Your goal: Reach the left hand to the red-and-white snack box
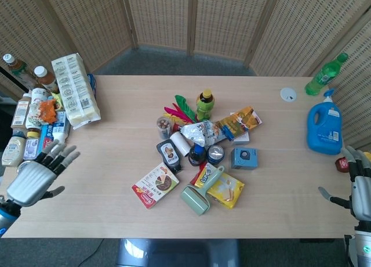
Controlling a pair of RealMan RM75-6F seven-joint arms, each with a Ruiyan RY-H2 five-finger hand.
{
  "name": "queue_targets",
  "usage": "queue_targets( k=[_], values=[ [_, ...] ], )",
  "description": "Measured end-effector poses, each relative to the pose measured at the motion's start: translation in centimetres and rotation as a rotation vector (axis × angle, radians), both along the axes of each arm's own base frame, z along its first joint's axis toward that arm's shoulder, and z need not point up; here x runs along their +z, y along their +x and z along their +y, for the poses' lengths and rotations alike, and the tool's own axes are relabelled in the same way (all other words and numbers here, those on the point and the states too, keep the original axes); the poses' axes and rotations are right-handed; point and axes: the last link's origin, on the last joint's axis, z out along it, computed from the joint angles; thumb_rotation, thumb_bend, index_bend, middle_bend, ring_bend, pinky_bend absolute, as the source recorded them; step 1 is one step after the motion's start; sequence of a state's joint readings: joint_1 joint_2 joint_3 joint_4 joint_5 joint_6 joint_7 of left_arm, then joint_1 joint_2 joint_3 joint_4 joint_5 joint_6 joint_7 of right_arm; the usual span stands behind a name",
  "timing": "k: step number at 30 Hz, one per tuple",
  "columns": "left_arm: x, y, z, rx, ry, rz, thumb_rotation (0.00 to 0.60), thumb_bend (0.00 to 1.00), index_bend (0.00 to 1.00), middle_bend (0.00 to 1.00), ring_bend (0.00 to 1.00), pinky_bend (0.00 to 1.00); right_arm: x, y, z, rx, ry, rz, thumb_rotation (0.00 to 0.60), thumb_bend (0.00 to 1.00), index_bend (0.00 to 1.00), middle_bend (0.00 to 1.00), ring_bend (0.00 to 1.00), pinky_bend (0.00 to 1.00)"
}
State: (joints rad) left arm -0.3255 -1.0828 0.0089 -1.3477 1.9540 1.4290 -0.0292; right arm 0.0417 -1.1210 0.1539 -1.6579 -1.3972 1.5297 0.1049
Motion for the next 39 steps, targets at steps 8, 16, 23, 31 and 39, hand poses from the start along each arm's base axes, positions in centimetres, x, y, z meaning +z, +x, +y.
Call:
queue_targets(
  k=[8, 16, 23, 31, 39],
  values=[
    [-4.2, 4.5, 6.5, -0.526, -0.113, 0.182, 0.6, 0.0, 0.0, 0.0, 0.0, 0.0, -0.3, -0.5, -0.6, -0.026, 0.016, -0.004, 0.6, 0.0, 0.0, 0.0, 0.0, 0.0],
    [-9.0, 8.3, 9.7, -0.749, -0.216, 0.217, 0.6, 0.0, 0.0, 0.0, 0.0, 0.0, -0.5, -1.5, -1.4, -0.061, 0.02, 0.004, 0.6, 0.0, 0.0, 0.0, 0.0, 0.0],
    [-11.8, 9.4, 10.6, -0.869, -0.336, 0.299, 0.6, 0.0, 0.0, 0.0, 0.0, 0.0, -0.4, -1.9, -1.4, -0.084, 0.01, 0.015, 0.6, 0.0, 0.0, 0.0, 0.0, 0.0],
    [-13.3, 9.9, 11.5, -0.929, -0.405, 0.392, 0.6, 0.0, 0.0, 0.0, 0.0, 0.0, -0.6, -1.8, -1.4, -0.09, 0.011, 0.025, 0.6, 0.0, 0.0, 0.0, 0.0, 0.0],
    [-15.2, 10.6, 12.2, -0.975, -0.455, 0.471, 0.6, 0.0, 0.0, 0.0, 0.0, 0.0, -0.5, -2.0, -1.5, -0.1, 0.004, 0.029, 0.6, 0.0, 0.0, 0.0, 0.0, 0.0]
  ],
)
